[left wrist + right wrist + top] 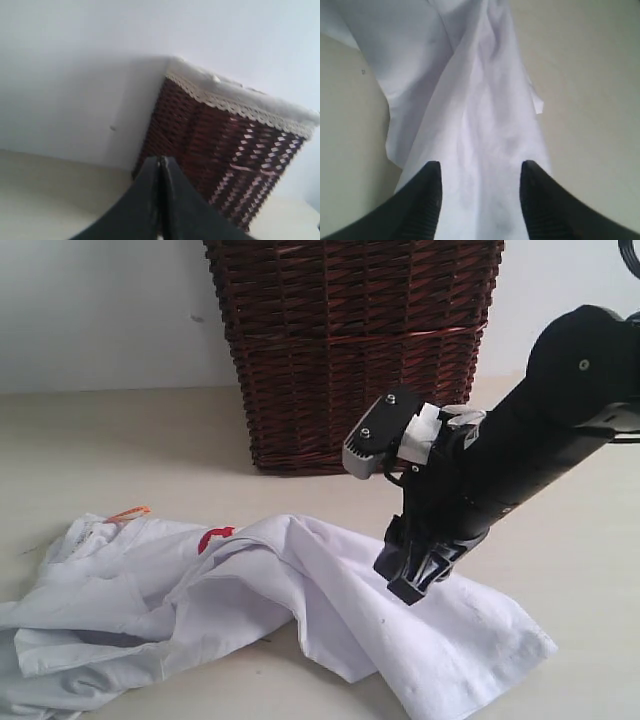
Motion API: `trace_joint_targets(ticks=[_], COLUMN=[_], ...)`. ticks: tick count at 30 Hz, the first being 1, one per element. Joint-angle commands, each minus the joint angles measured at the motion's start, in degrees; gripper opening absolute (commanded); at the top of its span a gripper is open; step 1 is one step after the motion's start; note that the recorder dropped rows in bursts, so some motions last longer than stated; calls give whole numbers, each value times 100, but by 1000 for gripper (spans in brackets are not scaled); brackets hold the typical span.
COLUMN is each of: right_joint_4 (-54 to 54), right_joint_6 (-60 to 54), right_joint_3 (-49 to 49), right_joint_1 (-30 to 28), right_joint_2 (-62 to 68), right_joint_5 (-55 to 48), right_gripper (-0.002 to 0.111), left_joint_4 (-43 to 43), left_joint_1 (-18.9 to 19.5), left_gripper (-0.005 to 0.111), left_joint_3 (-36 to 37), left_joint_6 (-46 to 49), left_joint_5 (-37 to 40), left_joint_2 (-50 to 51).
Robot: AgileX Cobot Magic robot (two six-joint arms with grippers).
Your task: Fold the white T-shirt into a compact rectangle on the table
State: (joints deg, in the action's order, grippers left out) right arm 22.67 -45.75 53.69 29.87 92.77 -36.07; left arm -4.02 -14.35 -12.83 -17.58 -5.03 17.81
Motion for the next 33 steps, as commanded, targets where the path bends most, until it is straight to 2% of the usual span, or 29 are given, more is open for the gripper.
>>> trace_joint_targets(ticks=[1,5,10,16,26,29,33], right_joint_4=[599,679,546,-589,-1090,-1472,-2535], right_joint_6=[-139,-214,24,759,956,1150,2132], right_joint_3=[-136,-140,-140,-140,-127,-127,-127], right_joint_1=[10,359,640,640,640,640,640], right_joint_2=[274,611,927,850,-390,-879,-1488], right_joint_5=[109,125,757,923,762,686,752], right_gripper=[49,49,45,1,0,0,0], left_joint_4=[146,595,809,809,915,979,979], left_joint_1=[-897,-1448,-1550,-1550,-1550,-1550,-1550], left_gripper=[0,0,0,0,0,0,0], left_joint_3=[-132,-132,-132,-132,-132,-132,-132], left_joint_6=[129,150,150,412,522,522,522], left_joint_5=[-598,-1463,-2046,-2086,-2065,-2065,-2065], left_joint_2=[1226,2177,2991,3398,3634,3806,4120])
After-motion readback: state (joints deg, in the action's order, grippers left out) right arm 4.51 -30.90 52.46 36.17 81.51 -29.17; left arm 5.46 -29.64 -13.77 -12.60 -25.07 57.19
